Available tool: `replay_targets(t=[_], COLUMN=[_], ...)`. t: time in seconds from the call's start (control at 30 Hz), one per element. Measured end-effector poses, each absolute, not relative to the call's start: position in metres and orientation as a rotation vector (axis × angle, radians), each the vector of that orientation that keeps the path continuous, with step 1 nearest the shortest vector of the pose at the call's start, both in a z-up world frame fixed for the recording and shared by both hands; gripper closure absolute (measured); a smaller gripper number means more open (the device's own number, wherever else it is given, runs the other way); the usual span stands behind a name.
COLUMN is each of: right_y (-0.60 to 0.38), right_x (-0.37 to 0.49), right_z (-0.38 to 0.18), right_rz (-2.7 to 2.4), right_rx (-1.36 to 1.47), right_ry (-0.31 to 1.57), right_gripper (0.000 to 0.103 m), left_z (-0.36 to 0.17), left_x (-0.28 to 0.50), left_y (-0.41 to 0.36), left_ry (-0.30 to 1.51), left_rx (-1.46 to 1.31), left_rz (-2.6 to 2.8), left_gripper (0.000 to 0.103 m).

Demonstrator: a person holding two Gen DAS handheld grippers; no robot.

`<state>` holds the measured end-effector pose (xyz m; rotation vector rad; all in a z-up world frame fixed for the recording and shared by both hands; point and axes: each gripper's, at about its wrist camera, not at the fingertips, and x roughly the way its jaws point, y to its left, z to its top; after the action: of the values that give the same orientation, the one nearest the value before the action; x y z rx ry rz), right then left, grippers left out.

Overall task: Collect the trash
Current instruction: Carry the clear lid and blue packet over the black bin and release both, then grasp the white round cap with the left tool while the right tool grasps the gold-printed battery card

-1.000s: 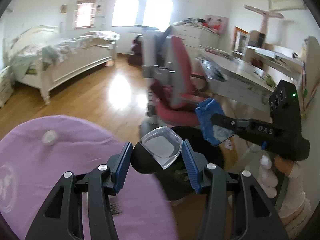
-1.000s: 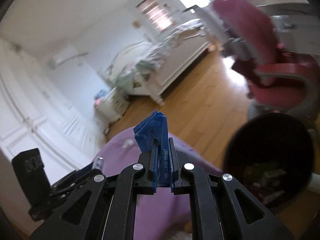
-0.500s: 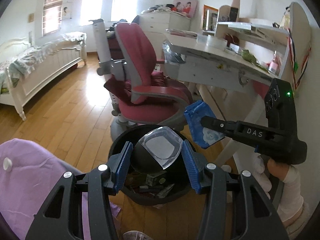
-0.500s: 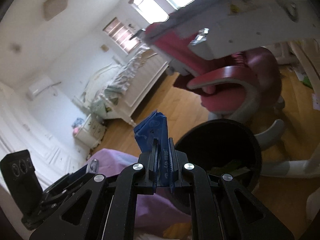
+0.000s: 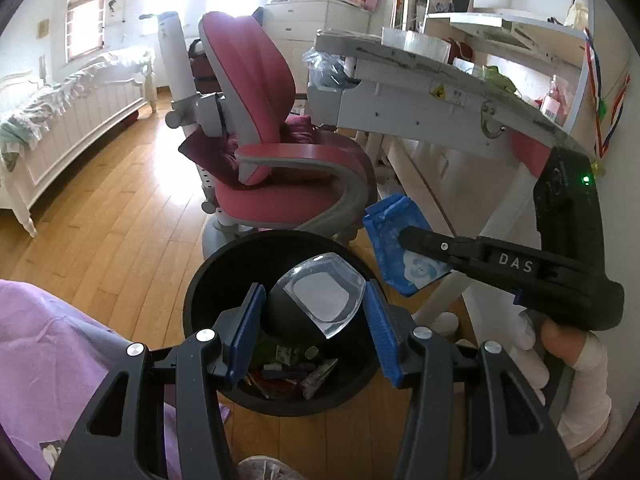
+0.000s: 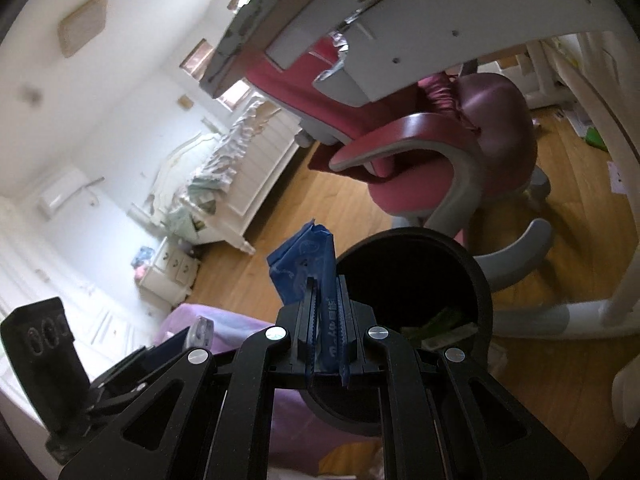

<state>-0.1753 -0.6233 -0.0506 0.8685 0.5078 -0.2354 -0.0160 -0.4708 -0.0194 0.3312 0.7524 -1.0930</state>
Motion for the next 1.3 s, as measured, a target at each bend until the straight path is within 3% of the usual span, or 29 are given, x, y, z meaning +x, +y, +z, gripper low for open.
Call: replay_targets(t=[0.2,0.27,0.33,0.4,0.43,0.5,0.67,0.73,0.9,1.0,1.17,1.3], right_y=[-0.625,-0.628,-0.629,-0.629,-0.628,-0.625,-0.608,-0.598,-0.551,-0.511,-0.423,-0.348], right_x=[-0.176,-0.176,-0.178,-0.18,-0.181,-0.18,-0.165,-0.156,-0.118,-0.09,-0.036,-0.001], right_z=[-0.057,-0.059,-0.061,-0.063,-0.062,-0.061,-0.057,-0.054,-0.047,-0.042,-0.027,-0.023], right_rz=[-0.257,-0.269,-0.282,-0.299,-0.307,-0.31,-0.27,-0.241,-0.08,0.054,0.309,0.494], right_rx=[0.89,0.903,0.914,0.922,0.923,0.919,0.882,0.852,0.743,0.65,0.387,0.059], right_ry=[0.515,0.519,0.524,0.52,0.515,0.519,0.55,0.568,0.64,0.695,0.778,0.818], right_gripper=[0.093,0.087,0.063,0.044,0.042,0.042,0.042,0.042,0.042,0.025,0.025,0.016], left_z=[-0.023,-0.023,-0.02,-0.016,-0.014,-0.009,-0.001,0.001,-0.003,-0.009,-0.03,-0.048], left_x=[-0.013,-0.01,-0.008,-0.007,-0.007,-0.004,0.015,0.033,0.101,0.147,0.205,0.234], left_y=[-0.481,-0.482,-0.48,-0.473,-0.47,-0.461,-0.425,-0.4,-0.315,-0.254,-0.2,-0.191], left_ry=[0.763,0.774,0.768,0.741,0.736,0.726,0.711,0.709,0.76,0.781,0.848,0.871], left_rx=[0.336,0.335,0.321,0.307,0.307,0.304,0.277,0.261,0.132,0.049,0.028,0.096], left_rz=[-1.076,-1.058,-1.042,-1.034,-1.03,-1.008,-0.943,-0.878,-0.646,-0.514,-0.391,-0.367], left_gripper=[0.051,0.048,0.029,0.027,0.025,0.02,0.019,0.013,0.013,0.013,0.013,0.014])
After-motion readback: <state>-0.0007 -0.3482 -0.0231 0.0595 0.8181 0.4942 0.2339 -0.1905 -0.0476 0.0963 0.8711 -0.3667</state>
